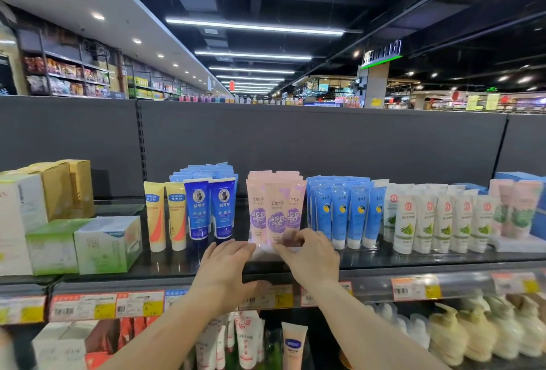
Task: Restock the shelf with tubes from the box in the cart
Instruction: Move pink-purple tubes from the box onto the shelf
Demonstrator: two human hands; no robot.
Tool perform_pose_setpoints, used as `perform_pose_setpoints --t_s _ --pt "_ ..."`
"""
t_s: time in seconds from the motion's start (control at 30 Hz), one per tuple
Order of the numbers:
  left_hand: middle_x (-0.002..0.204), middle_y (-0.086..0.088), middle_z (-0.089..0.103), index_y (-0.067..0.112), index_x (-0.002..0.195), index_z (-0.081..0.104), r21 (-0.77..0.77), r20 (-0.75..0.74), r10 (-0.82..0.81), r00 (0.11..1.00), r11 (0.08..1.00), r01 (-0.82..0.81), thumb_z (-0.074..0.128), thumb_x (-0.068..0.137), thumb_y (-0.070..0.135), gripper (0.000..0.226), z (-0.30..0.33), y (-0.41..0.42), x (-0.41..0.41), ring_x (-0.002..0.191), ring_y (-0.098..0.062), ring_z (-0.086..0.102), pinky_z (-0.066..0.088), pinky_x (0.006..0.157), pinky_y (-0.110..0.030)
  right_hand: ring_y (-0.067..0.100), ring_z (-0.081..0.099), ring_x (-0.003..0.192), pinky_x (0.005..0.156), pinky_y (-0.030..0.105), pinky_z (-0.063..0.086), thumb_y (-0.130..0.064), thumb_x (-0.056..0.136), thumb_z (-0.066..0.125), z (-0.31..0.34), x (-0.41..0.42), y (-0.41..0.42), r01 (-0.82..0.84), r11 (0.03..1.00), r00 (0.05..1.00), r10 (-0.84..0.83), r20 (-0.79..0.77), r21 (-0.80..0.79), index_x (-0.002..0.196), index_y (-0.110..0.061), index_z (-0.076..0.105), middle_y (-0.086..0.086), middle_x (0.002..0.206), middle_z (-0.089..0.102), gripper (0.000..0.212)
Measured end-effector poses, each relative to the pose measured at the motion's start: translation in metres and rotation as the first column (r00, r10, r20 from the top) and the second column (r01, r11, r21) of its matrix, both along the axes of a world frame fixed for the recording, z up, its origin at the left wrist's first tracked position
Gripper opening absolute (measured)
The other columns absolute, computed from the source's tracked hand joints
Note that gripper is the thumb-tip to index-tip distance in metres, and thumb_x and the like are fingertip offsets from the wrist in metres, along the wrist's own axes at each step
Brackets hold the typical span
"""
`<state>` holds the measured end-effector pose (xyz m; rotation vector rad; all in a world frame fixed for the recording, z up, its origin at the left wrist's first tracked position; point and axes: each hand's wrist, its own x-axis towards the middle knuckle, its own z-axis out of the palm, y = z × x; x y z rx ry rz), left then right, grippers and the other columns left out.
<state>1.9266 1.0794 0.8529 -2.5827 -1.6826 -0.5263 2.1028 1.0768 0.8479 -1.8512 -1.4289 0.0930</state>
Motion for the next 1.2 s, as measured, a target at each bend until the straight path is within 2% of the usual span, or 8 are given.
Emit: perform_pose_setpoints --t_s 0.07,0.2,0.33,0.5,0.67,0.83,1.03,1.2 --pt "0.154 0.013 0.029 0.035 0.15 0.021 -0.009 -0.033 0.011 0.999 1.0 -0.012 0.053 0.084 0.065 0.079 0.0 0.0 -0.001 0.144 -0.011 0.018 0.002 0.122 -0.039 0.01 0.052 0.098 0.089 0.034 0.041 -0.066 0.077 0.061 -0.002 0.012 -0.007 0.032 0.999 0.998 -0.031 0.047 -0.019 0.095 -0.035 0.052 -0.014 0.097 0.055 0.037" --pt "0.154 0.011 0.031 0.034 0.151 0.018 -0.017 -0.081 0.033 0.996 0.999 -0.035 0.049 0.083 0.069 0.083 -0.001 -0.003 0.003 0.145 -0.011 0.019 0.0 0.122 -0.04 0.011 0.054 0.095 0.089 0.035 0.035 -0.056 0.083 0.061 -0.007 0.023 -0.016 0.037 0.999 0.999 -0.036 0.039 -0.031 0.089 -0.036 0.053 -0.015 0.09 0.058 0.022" --pt "0.153 0.012 0.033 0.033 0.152 0.018 -0.019 -0.05 0.045 0.998 0.999 -0.046 0.05 0.081 0.072 0.087 -0.003 -0.001 0.006 0.145 -0.01 0.019 0.0 0.121 -0.042 0.011 0.056 0.096 0.092 0.035 0.034 -0.051 0.087 0.06 -0.005 0.022 -0.015 0.041 0.999 0.999 -0.04 0.029 -0.01 0.099 -0.033 0.061 -0.013 0.095 0.062 0.021" --pt "0.151 0.014 0.036 0.033 0.151 0.018 -0.014 -0.046 0.059 0.997 0.998 -0.059 0.05 0.078 0.076 0.091 -0.005 0.002 0.007 0.143 -0.01 0.023 0.003 0.121 -0.043 0.012 0.056 0.1 0.097 0.036 0.033 -0.046 0.091 0.058 -0.003 0.022 -0.015 0.025 1.0 0.999 -0.025 0.035 -0.01 0.106 -0.032 0.062 -0.012 0.1 0.063 0.021" --pt "0.145 0.014 0.044 0.032 0.151 0.022 0.036 -0.037 0.086 0.996 0.996 -0.085 0.049 0.077 0.076 0.091 -0.008 0.001 0.009 0.137 -0.007 0.033 0.009 0.12 -0.042 0.013 0.052 0.112 0.105 0.037 0.026 -0.044 0.093 0.055 -0.008 0.039 -0.027 -0.036 0.999 0.999 0.037 0.032 -0.003 0.116 -0.032 0.063 -0.012 0.109 0.066 0.027" --pt "0.147 0.013 0.042 0.032 0.151 0.022 0.05 -0.034 0.132 0.991 0.99 -0.13 0.051 0.077 0.076 0.091 -0.008 -0.002 0.014 0.139 -0.009 0.032 0.01 0.121 -0.041 0.012 0.049 0.112 0.106 0.037 0.025 -0.045 0.095 0.05 -0.014 0.071 -0.044 -0.007 0.999 0.994 0.004 0.11 0.032 0.105 -0.034 0.068 -0.015 0.104 0.066 0.023" --pt "0.146 0.011 0.045 0.033 0.15 0.026 0.039 -0.008 0.133 0.991 0.99 -0.132 0.055 0.073 0.077 0.094 -0.006 -0.002 0.014 0.137 -0.01 0.035 0.014 0.12 -0.04 0.011 0.049 0.112 0.104 0.036 0.025 -0.04 0.094 0.053 -0.017 0.1 -0.053 0.082 0.993 0.992 -0.09 0.092 0.087 0.105 -0.034 0.069 -0.015 0.106 0.067 0.02" --pt "0.143 0.011 0.048 0.032 0.149 0.029 0.076 0.03 0.116 0.993 0.99 -0.118 0.055 0.07 0.079 0.096 -0.01 0.004 0.009 0.134 -0.01 0.04 0.018 0.119 -0.038 0.012 0.05 0.113 0.106 0.036 0.026 -0.041 0.094 0.054 -0.017 0.117 -0.057 0.164 0.984 0.982 -0.169 0.085 0.07 0.104 -0.035 0.069 -0.015 0.106 0.067 0.019"
